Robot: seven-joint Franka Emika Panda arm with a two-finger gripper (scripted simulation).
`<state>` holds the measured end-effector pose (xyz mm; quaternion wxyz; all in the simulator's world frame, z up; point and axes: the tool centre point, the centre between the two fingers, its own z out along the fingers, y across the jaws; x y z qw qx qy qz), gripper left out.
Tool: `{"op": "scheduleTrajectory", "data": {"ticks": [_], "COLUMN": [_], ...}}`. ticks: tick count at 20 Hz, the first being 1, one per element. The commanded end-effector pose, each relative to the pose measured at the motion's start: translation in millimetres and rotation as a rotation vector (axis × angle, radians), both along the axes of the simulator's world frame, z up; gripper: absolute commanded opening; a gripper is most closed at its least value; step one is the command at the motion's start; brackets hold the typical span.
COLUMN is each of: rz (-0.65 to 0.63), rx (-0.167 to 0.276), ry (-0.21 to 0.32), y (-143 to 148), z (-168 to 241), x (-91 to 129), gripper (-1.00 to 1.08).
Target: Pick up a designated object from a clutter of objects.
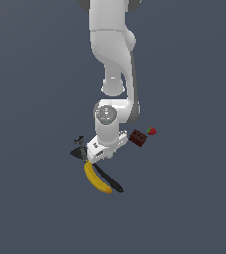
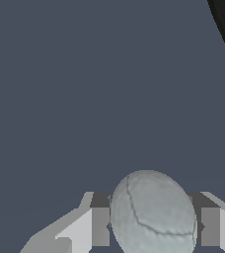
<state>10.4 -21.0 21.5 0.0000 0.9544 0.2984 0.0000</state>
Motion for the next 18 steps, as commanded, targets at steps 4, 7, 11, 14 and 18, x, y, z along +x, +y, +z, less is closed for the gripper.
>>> {"op": "scheduleTrajectory", "data": {"ticks": [4, 7, 11, 14, 18], "rz": [0.000, 0.000, 0.000, 0.000, 0.000], "rx": [0.000, 0.000, 0.000, 0.000, 0.000], "ry": [0.000, 0.000, -0.001, -0.001, -0.001], "y": [0, 0, -1, -3, -8], "z": [-1, -1, 2, 9, 26], "x": [0, 0, 0, 0, -1], "gripper": [-1.00, -1.00, -1.00, -1.00, -1.00]}}
